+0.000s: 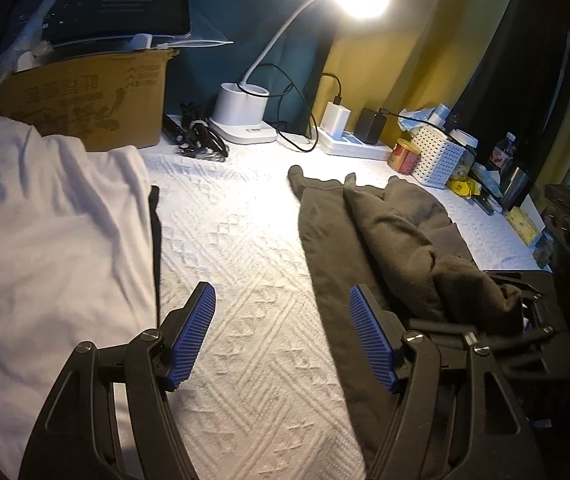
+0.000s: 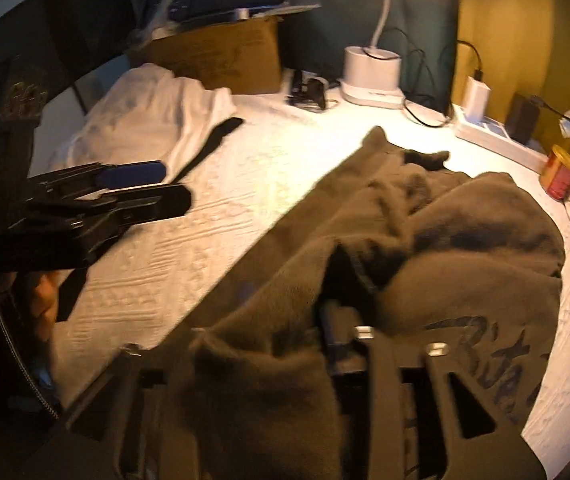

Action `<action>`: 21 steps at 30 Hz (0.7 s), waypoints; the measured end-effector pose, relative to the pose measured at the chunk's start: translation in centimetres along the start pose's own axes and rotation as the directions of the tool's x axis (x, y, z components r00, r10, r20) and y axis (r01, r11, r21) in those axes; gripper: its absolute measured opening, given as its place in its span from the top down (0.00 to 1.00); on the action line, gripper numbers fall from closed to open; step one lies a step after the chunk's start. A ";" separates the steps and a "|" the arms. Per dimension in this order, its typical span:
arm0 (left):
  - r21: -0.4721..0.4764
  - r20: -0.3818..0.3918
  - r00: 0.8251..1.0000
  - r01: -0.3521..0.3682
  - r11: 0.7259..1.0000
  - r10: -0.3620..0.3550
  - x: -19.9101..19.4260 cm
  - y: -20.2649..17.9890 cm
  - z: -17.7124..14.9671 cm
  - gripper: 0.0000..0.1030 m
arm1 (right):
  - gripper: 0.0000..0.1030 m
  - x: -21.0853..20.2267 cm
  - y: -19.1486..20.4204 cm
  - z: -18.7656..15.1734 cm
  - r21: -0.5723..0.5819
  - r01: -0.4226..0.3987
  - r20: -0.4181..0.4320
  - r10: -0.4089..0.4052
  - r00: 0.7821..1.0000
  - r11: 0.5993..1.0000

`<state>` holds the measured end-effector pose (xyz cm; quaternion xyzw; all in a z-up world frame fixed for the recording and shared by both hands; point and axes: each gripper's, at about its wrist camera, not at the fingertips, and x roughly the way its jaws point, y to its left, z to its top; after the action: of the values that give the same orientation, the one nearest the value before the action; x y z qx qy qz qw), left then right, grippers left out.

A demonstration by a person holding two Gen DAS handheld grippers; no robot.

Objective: Fold small clothes

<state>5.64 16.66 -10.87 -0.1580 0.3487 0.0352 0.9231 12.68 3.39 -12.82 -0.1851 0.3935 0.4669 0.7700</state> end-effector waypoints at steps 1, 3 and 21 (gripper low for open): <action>0.002 0.001 1.000 -0.004 1.000 0.004 -0.1 0.0 0.0 0.33 | 0.53 -0.3 0.4 -0.1 -0.006 -0.003 0.002 0.003 1.000 1.000; 0.005 0.005 1.000 -0.011 1.000 0.011 -0.4 0.0 0.0 0.33 | 0.53 -0.8 1.1 -0.3 -0.017 0.006 -0.002 -0.006 1.000 1.000; 0.097 0.028 0.999 -0.031 0.995 0.028 -0.9 -3.5 2.3 0.33 | 0.43 -6.5 4.1 -3.6 -0.093 -0.072 0.058 0.078 0.995 0.993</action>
<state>7.06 14.08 -7.68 -0.1070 0.3402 0.0337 0.9336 5.95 -0.63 -9.66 -0.1904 0.3549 0.5183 0.7544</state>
